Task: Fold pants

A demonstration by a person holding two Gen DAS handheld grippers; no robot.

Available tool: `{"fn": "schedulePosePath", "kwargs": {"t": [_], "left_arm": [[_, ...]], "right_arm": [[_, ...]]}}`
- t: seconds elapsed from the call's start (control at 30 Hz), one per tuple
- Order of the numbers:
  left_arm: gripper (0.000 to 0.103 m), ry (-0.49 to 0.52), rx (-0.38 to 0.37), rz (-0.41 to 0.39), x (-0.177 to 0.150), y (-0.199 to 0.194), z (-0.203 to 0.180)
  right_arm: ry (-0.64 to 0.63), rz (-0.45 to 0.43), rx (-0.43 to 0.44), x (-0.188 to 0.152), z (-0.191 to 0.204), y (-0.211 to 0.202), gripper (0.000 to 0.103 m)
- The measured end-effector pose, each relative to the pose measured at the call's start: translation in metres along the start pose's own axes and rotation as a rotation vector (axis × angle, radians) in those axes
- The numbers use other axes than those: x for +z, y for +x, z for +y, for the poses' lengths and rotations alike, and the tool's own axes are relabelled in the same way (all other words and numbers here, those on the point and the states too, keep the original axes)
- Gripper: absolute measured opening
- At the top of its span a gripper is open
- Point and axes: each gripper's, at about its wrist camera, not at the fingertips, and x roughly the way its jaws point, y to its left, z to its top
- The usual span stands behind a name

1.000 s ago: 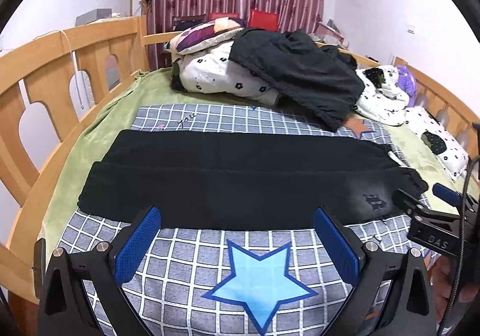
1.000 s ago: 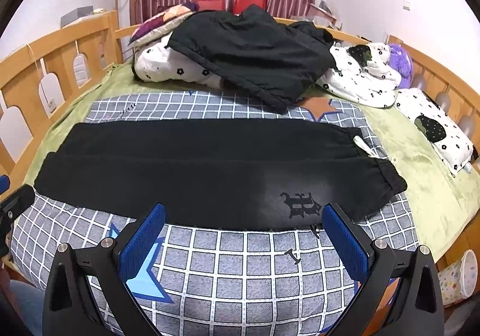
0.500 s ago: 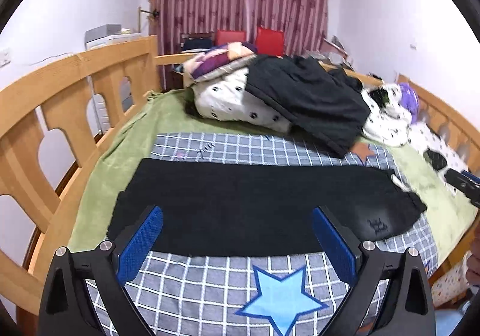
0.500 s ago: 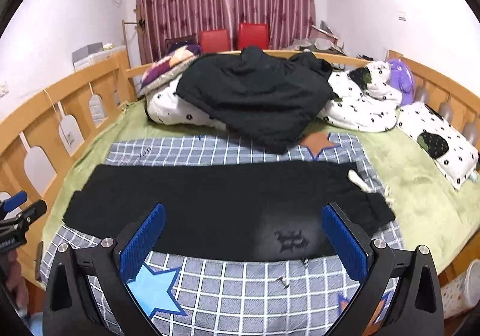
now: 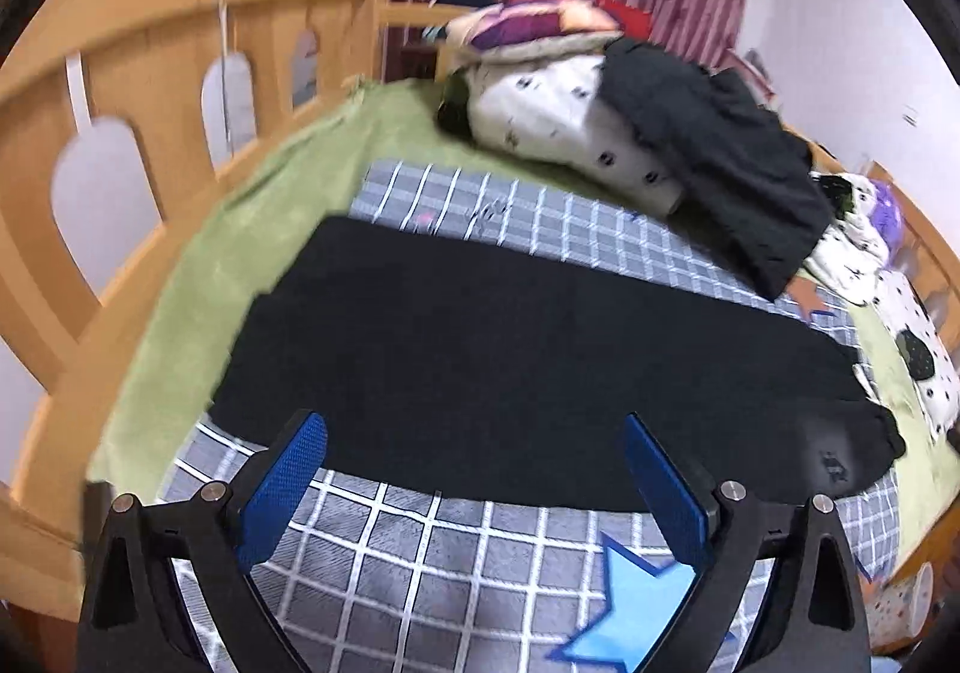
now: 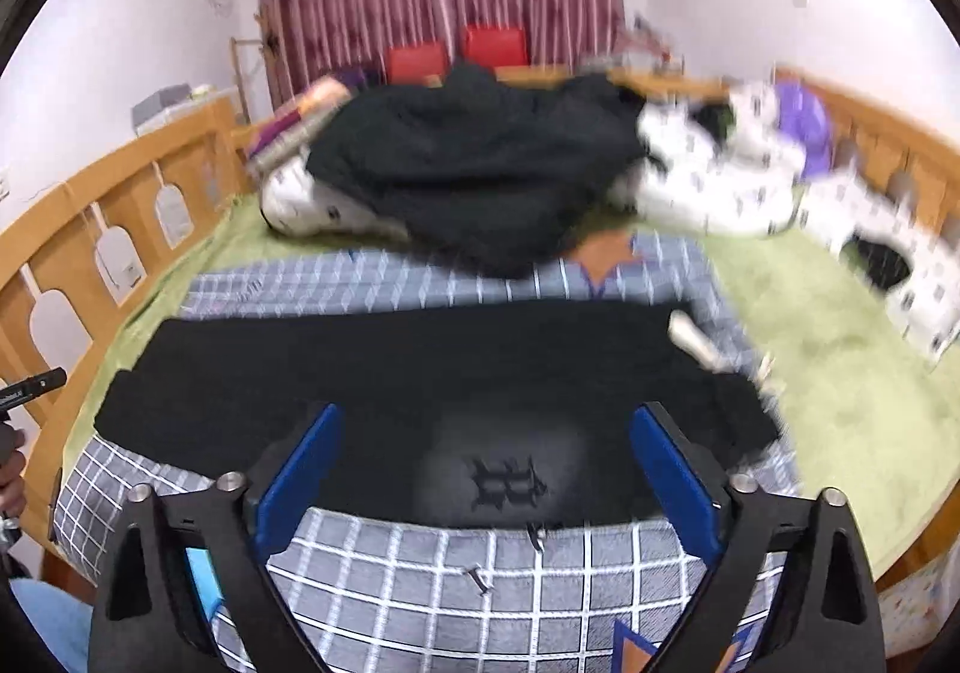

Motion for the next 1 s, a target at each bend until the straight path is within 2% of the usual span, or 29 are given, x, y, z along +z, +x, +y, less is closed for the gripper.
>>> {"fn": "schedulePosePath", "kwargs": {"t": [0.07, 0.13, 0.3, 0.4, 0.53, 0.67, 0.73, 0.77, 0.8, 0.83, 0.87, 1.0], "left_arm": [[0.094, -0.036, -0.011, 0.034, -0.009, 0.026, 0.011], [0.092, -0.064, -0.032, 0.060, -0.021, 0.044, 0.022], [0.092, -0.108, -0.007, 0.100, -0.063, 0.073, 0.050], [0.092, -0.175, -0.010, 0.110, -0.080, 0.088, 0.072], [0.089, -0.256, -0.031, 0.126, -0.081, 0.109, 0.094], [0.088, -0.376, -0.069, 0.083, -0.072, 0.120, 0.113], [0.079, -0.411, -0.041, 0.074, -0.069, 0.124, 0.117], [0.064, -0.420, -0.013, 0.074, -0.068, 0.126, 0.118], [0.044, -0.415, 0.026, 0.084, -0.066, 0.127, 0.118], [0.031, -0.399, 0.067, 0.099, -0.063, 0.128, 0.117], [0.008, -0.382, 0.129, 0.103, -0.060, 0.126, 0.117], [0.007, -0.370, 0.080, 0.024, -0.044, 0.099, 0.116]], "right_arm": [[0.049, 0.051, -0.010, -0.012, -0.023, 0.028, 0.069], [0.099, 0.102, -0.010, -0.029, -0.045, 0.053, 0.063], [0.207, 0.148, -0.008, -0.079, -0.091, 0.085, 0.063], [0.279, 0.172, -0.007, -0.101, -0.111, 0.102, 0.063], [0.398, 0.162, 0.076, -0.114, -0.124, 0.121, 0.063], [0.463, 0.155, 0.110, -0.111, -0.123, 0.143, 0.063], [0.480, 0.162, 0.106, -0.109, -0.121, 0.154, 0.062], [0.483, 0.161, 0.100, -0.107, -0.119, 0.157, 0.054], [0.474, 0.151, 0.081, -0.104, -0.115, 0.159, 0.043], [0.454, 0.140, 0.065, -0.101, -0.110, 0.158, 0.021], [0.438, 0.139, 0.075, -0.096, -0.107, 0.157, 0.018], [0.373, 0.051, 0.074, -0.067, -0.094, 0.133, 0.016]]}}
